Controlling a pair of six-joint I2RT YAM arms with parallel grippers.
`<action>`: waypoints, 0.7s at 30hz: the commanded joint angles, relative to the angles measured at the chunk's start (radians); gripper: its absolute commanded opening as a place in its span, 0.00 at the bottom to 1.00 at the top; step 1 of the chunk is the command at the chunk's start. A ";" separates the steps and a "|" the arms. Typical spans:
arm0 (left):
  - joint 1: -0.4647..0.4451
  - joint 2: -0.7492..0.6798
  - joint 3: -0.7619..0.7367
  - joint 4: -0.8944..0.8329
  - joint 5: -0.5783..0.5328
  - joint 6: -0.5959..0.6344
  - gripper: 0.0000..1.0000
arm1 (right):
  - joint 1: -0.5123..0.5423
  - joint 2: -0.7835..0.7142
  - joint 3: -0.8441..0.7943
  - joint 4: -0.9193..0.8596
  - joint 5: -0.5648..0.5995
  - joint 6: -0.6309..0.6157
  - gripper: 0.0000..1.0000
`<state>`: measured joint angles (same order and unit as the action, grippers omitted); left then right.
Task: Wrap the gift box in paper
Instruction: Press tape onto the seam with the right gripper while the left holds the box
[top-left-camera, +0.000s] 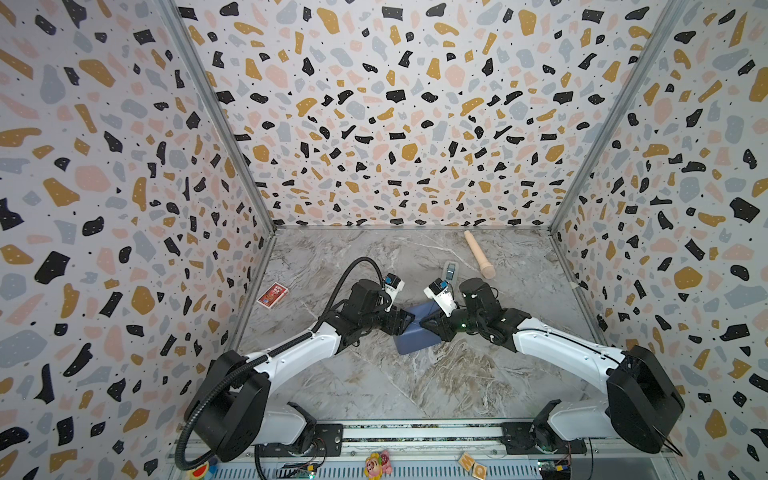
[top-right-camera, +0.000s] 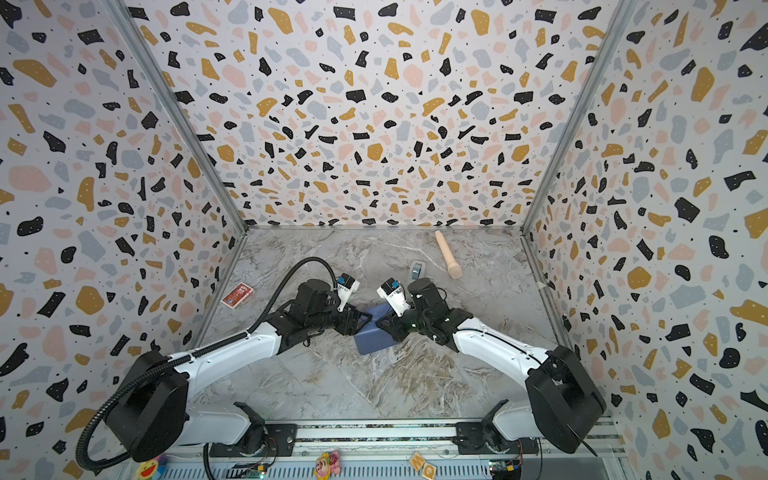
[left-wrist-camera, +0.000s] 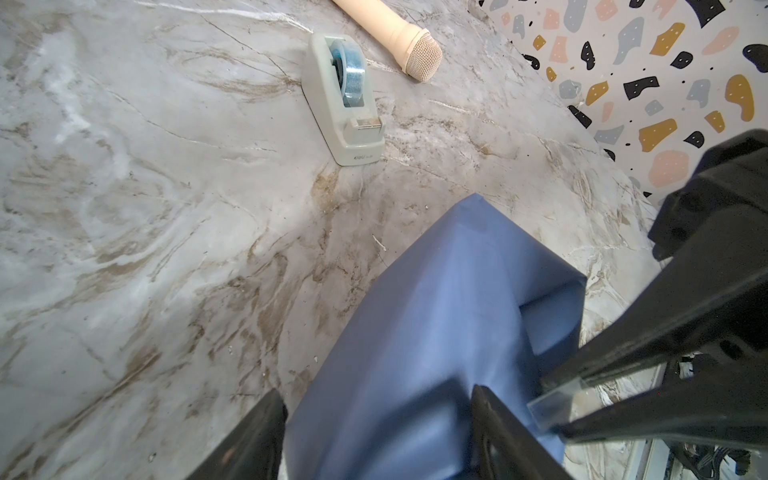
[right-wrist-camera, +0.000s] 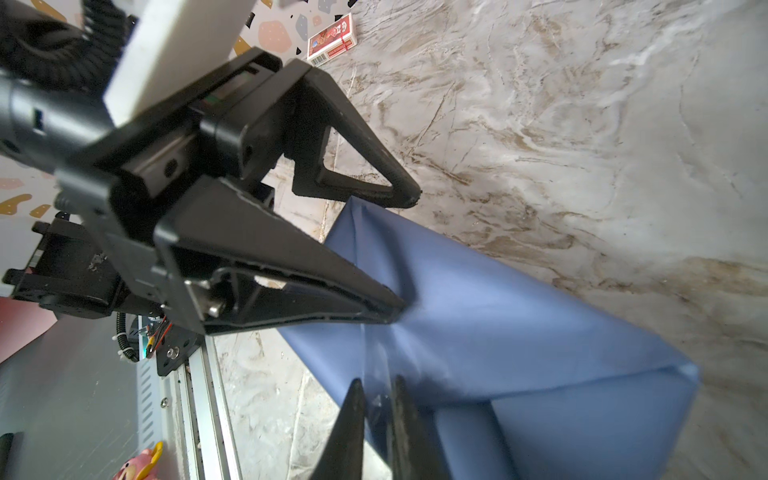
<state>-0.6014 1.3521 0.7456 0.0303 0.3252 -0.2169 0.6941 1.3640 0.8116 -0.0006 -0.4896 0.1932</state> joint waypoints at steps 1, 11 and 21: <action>-0.003 0.004 -0.035 -0.086 0.021 0.024 0.70 | -0.004 0.001 -0.008 -0.069 0.063 -0.013 0.18; -0.003 0.004 -0.035 -0.086 0.022 0.023 0.70 | -0.004 0.004 0.007 -0.059 0.053 -0.006 0.22; -0.003 0.000 -0.037 -0.087 0.022 0.022 0.70 | -0.003 0.021 0.031 -0.034 0.045 0.005 0.31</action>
<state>-0.6010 1.3521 0.7441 0.0315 0.3325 -0.2169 0.6949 1.3705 0.8219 0.0086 -0.4812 0.1967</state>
